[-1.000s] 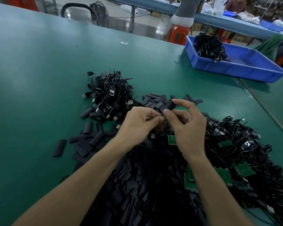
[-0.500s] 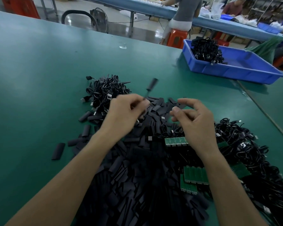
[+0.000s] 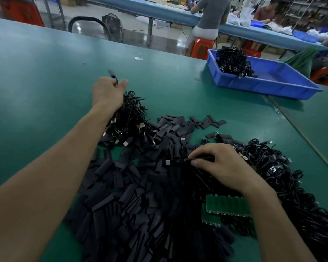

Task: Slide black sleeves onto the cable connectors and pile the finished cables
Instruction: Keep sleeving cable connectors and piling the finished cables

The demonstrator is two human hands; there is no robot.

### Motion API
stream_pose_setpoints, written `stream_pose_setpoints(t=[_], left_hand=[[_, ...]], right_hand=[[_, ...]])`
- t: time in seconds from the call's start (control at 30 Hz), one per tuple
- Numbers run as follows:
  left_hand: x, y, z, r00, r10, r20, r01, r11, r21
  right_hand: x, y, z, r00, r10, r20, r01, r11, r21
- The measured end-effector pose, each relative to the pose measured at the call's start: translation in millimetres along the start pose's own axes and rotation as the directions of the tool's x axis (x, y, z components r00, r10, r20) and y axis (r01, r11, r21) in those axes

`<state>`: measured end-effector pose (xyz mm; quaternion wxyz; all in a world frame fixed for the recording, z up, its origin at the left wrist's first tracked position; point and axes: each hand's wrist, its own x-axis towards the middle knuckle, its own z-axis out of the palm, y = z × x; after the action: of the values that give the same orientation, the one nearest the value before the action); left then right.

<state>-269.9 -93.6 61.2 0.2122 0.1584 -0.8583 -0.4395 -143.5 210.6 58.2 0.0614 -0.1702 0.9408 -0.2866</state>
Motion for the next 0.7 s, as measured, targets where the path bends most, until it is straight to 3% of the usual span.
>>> stream_pose_setpoints(t=[0.07, 0.2, 0.3, 0.37, 0.43, 0.53, 0.6, 0.7], left_hand=[[1.4, -5.4, 5.3, 0.997, -0.022, 0.076, 0.008, 0.984, 0.179], [-4.3, -7.8, 16.8, 0.985, -0.062, 0.161, 0.001, 0.936, 0.353], [-15.5, 1.4, 19.2, 0.998, 0.005, 0.058, -0.026, 0.930, 0.367], [-30.4, 10.1, 18.4, 0.986, 0.153, -0.064, -0.121, 0.928, 0.353], [-49.8, 19.5, 19.6, 0.936, 0.329, -0.124, -0.286, 0.917, 0.277], [-91.1, 30.9, 30.3, 0.862, 0.500, 0.083, -0.492, 0.865, -0.096], [-119.0, 32.6, 42.7, 0.803, 0.500, 0.323, -0.395, 0.854, -0.339], [-144.3, 26.7, 65.1, 0.719, 0.426, 0.549, -0.150, 0.867, -0.476]], right_hand=[[3.2, 2.1, 2.1, 0.997, -0.031, -0.074, 0.033, 0.999, 0.027], [9.2, 9.1, 8.8, 0.965, -0.035, -0.258, 0.065, 0.992, 0.108], [12.1, 16.1, 11.4, 0.952, 0.016, -0.306, 0.055, 0.974, 0.220], [13.6, 19.0, 12.4, 0.950, 0.041, -0.310, 0.054, 0.954, 0.294], [14.6, 20.9, 13.8, 0.949, 0.067, -0.309, 0.057, 0.925, 0.375], [15.9, 21.5, 13.7, 0.956, 0.101, -0.275, 0.053, 0.864, 0.501], [16.3, 22.6, 11.4, 0.962, 0.117, -0.247, 0.043, 0.827, 0.560], [15.1, 22.5, 7.6, 0.971, 0.117, -0.210, 0.042, 0.777, 0.628]])
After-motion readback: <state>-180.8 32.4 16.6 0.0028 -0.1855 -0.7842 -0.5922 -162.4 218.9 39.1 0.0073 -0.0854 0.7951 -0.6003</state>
